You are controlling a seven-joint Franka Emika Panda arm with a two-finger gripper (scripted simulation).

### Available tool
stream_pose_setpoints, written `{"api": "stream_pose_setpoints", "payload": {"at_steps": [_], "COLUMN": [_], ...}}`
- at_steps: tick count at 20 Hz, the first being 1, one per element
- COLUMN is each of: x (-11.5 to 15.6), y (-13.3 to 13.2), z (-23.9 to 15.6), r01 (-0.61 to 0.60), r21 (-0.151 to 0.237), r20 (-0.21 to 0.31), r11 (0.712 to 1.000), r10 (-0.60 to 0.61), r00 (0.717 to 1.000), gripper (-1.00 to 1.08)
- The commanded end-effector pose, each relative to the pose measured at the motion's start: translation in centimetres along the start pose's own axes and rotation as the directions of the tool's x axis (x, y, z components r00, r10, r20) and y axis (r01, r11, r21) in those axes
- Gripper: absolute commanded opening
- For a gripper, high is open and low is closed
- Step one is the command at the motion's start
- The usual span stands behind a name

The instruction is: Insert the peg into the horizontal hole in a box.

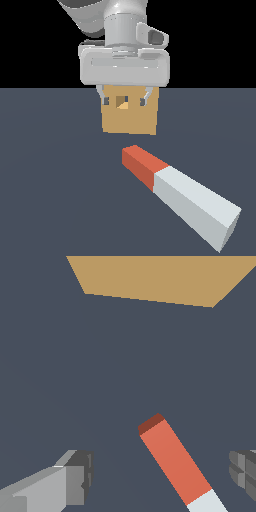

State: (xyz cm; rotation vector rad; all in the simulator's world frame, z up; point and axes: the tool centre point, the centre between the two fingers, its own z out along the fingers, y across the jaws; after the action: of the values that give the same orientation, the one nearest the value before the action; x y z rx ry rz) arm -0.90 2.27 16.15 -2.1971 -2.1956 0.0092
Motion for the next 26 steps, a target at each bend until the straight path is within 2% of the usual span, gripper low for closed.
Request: {"api": "stream_pose_setpoints", "payload": {"at_steps": [1, 13, 20, 26], "x": [0.0, -2.0, -5.0, -8.3], "y": [0.0, 0.6, 1.8, 3.6], "z": [0.0, 1.0, 2.5, 4.1], "r01": [0.0, 0.066, 0.166, 0.279], "r21": [0.0, -0.002, -0.005, -0.008], "r20": [0.0, 0.003, 0.009, 0.015], "r11": [1.0, 0.998, 0.986, 0.96], "r10": [0.0, -0.066, -0.166, -0.278], "r00": [1.0, 0.998, 0.986, 0.96], "gripper": [1.0, 1.0, 1.0, 1.0]}}
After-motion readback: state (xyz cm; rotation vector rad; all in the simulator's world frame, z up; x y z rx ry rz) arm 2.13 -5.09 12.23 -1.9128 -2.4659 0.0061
